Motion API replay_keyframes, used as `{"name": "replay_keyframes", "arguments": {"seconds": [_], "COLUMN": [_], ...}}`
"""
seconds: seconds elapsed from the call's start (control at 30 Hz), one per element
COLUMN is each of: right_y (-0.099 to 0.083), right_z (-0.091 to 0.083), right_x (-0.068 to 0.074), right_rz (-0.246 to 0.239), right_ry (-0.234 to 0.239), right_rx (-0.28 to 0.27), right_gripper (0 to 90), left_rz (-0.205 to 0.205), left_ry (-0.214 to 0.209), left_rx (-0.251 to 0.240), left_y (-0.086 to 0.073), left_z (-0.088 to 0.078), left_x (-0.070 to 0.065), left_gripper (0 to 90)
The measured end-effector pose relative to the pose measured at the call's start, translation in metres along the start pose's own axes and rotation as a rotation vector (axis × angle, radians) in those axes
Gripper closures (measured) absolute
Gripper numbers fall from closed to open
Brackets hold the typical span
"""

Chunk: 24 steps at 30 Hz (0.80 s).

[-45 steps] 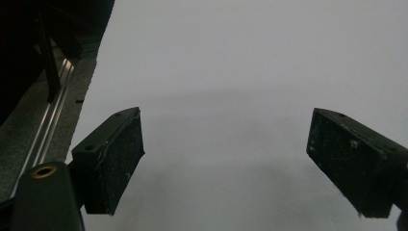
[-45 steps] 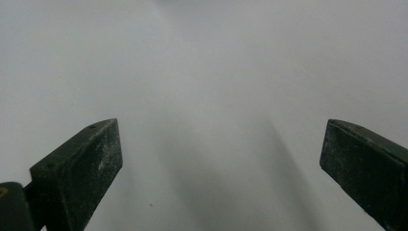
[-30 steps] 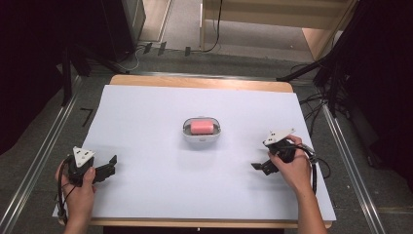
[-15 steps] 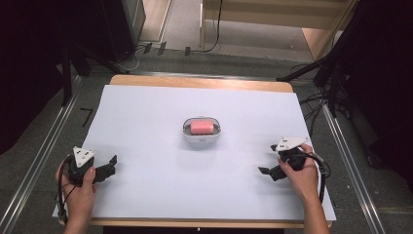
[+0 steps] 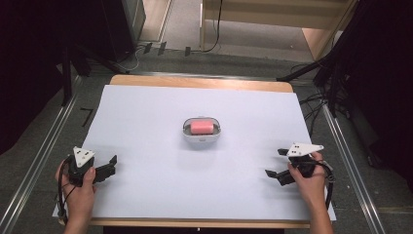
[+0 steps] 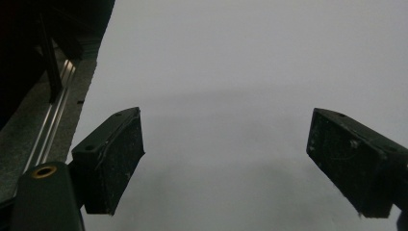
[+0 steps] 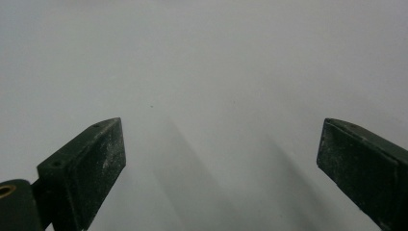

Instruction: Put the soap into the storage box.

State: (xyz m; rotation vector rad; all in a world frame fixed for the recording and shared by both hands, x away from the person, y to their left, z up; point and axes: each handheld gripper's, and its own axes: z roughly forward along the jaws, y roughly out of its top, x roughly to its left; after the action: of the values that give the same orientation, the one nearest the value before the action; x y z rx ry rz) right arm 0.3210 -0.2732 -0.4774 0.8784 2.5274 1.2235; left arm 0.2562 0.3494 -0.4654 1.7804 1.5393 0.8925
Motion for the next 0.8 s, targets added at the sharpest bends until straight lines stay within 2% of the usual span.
{"name": "replay_keyframes", "arguments": {"seconds": [0.27,0.8], "right_y": [-0.014,-0.037], "right_z": [-0.010,-0.031], "right_x": [-0.002,-0.004], "right_rz": [0.043,0.100], "right_ry": [-0.004,-0.061], "right_rx": [-0.060,-0.156], "right_gripper": [3.5,3.5], "left_rz": [0.000,0.000], "left_ry": [0.001,0.001], "left_rx": [-0.001,-0.001], "left_y": [0.000,0.000], "left_z": [0.000,0.000], "left_x": [0.000,0.000], "left_gripper": [13.6,13.6]}}
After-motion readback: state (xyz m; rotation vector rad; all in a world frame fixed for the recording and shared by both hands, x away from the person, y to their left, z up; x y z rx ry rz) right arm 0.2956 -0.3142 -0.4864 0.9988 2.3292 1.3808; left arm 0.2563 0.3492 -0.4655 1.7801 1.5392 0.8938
